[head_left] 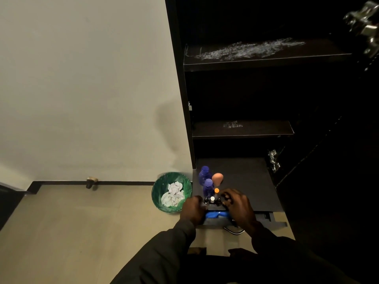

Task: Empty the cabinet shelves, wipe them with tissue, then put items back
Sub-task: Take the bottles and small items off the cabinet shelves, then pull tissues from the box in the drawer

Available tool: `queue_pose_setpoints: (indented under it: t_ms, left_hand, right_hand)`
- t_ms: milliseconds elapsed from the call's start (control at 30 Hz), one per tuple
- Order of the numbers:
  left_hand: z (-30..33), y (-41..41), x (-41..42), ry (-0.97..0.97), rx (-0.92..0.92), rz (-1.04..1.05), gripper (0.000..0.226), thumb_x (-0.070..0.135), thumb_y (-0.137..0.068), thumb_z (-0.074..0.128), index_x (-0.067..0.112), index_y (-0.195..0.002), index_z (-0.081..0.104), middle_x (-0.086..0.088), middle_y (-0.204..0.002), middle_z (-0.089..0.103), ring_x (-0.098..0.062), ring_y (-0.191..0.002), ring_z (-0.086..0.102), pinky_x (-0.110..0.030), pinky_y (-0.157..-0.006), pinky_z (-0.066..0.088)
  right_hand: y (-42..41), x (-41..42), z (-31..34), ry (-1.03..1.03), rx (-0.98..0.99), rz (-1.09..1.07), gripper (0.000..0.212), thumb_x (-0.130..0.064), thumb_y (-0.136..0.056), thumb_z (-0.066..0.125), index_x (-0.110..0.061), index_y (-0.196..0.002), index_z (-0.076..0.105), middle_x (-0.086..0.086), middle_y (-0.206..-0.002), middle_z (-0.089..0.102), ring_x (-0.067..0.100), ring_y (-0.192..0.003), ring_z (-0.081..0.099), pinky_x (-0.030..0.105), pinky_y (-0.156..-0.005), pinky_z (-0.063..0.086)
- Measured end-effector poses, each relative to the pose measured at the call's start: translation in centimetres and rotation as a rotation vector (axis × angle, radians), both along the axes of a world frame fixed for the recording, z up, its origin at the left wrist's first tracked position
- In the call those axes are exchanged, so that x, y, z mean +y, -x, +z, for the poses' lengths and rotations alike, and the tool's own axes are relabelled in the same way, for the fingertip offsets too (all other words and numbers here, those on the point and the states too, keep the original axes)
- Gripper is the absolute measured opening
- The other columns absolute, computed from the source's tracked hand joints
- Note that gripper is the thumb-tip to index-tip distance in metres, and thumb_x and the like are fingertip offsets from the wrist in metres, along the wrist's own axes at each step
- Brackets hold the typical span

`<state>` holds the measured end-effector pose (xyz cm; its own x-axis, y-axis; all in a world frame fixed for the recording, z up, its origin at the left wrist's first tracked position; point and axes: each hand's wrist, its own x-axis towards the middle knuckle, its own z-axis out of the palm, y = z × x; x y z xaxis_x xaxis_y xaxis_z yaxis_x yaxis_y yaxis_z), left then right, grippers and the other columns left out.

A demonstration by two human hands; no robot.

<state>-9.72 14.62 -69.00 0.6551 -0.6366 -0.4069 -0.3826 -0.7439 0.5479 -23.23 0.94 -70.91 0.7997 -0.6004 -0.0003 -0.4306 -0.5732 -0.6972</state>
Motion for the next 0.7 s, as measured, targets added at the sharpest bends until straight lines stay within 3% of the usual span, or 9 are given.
queue_pose_setpoints:
  t_ms: [67, 133, 267, 367, 433, 467, 567, 700]
  left_hand:
    - [0.1, 0.0, 0.4, -0.045, 0.022, 0.025, 0.019, 0.021, -0.086, 0.065, 0.009, -0.100, 0.070, -0.010, -0.101, 0.071, -0.028, -0.094, 0.065, -0.031, -0.082, 0.052]
    - [0.0, 0.1, 0.8, -0.080, 0.054, 0.050, 0.020, 0.022, -0.085, 0.062, 0.008, -0.096, 0.071, -0.013, -0.100, 0.072, -0.030, -0.095, 0.066, -0.032, -0.082, 0.054]
    - [-0.4, 0.7, 1.3, -0.144, 0.118, 0.022, 0.027, 0.031, -0.087, 0.063, 0.007, -0.098, 0.071, -0.014, -0.102, 0.071, -0.031, -0.097, 0.066, -0.031, -0.080, 0.051]
    - [-0.7, 1.4, 1.5, -0.170, 0.150, -0.019, 0.027, 0.033, -0.088, 0.064, 0.011, -0.103, 0.069, -0.012, -0.108, 0.070, -0.030, -0.104, 0.062, -0.032, -0.086, 0.050]
    - [-1.2, 1.8, 1.5, -0.188, 0.140, -0.036, 0.028, 0.036, -0.085, 0.066, 0.014, -0.102, 0.071, -0.011, -0.105, 0.071, -0.029, -0.100, 0.065, -0.032, -0.083, 0.052]
    - [-1.5, 2.0, 1.6, -0.194, 0.128, -0.048, 0.030, 0.037, -0.083, 0.066, 0.014, -0.102, 0.072, -0.011, -0.103, 0.072, -0.029, -0.096, 0.066, -0.032, -0.081, 0.052]
    - [-2.7, 2.2, 1.6, -0.194, 0.092, -0.078, 0.031, 0.038, -0.085, 0.063, 0.013, -0.102, 0.072, -0.011, -0.101, 0.073, -0.029, -0.093, 0.067, -0.032, -0.079, 0.053]
    - [-1.7, 2.7, 1.6, -0.179, 0.084, -0.076, 0.028, 0.031, -0.088, 0.059, 0.011, -0.101, 0.072, -0.012, -0.101, 0.072, -0.030, -0.092, 0.066, -0.034, -0.079, 0.053]
  right_hand:
    - [1.1, -0.1, -0.2, -0.067, -0.015, -0.064, 0.030, 0.002, -0.086, 0.064, -0.011, -0.114, 0.063, -0.006, -0.109, 0.060, 0.004, -0.095, 0.060, 0.017, -0.082, 0.052]
    - [2.1, 0.0, -0.2, -0.092, -0.003, -0.111, 0.029, 0.005, -0.084, 0.064, -0.009, -0.110, 0.063, -0.005, -0.104, 0.059, 0.010, -0.092, 0.063, 0.015, -0.077, 0.053]
    - [3.8, 0.9, 0.4, -0.019, 0.043, -0.130, 0.017, 0.003, -0.082, 0.066, -0.010, -0.092, 0.064, -0.003, -0.088, 0.057, 0.002, -0.077, 0.054, 0.006, -0.069, 0.042]
    - [4.6, 1.8, 1.5, 0.042, 0.043, -0.133, 0.006, -0.014, -0.085, 0.055, -0.014, -0.080, 0.060, -0.001, -0.078, 0.058, 0.010, -0.068, 0.054, 0.010, -0.063, 0.040]
    - [5.3, 2.2, 1.5, 0.132, 0.015, -0.160, 0.029, -0.031, -0.083, 0.040, -0.012, -0.075, 0.061, 0.002, -0.073, 0.060, 0.016, -0.064, 0.056, 0.019, -0.056, 0.040]
    - [5.8, 2.4, 1.4, 0.164, 0.001, -0.174, 0.033, -0.032, -0.083, 0.037, -0.011, -0.073, 0.061, 0.002, -0.070, 0.059, 0.016, -0.061, 0.055, 0.017, -0.053, 0.036]
    - [6.9, 2.5, 0.5, 0.129, 0.058, -0.222, 0.023, -0.020, -0.092, 0.045, -0.015, -0.075, 0.059, -0.007, -0.071, 0.054, 0.009, -0.060, 0.050, 0.005, -0.056, 0.027]
    - [8.2, 2.3, -1.5, 0.094, 0.148, -0.235, 0.016, -0.004, -0.094, 0.058, -0.014, -0.083, 0.063, -0.001, -0.076, 0.061, 0.013, -0.067, 0.058, 0.006, -0.060, 0.032]
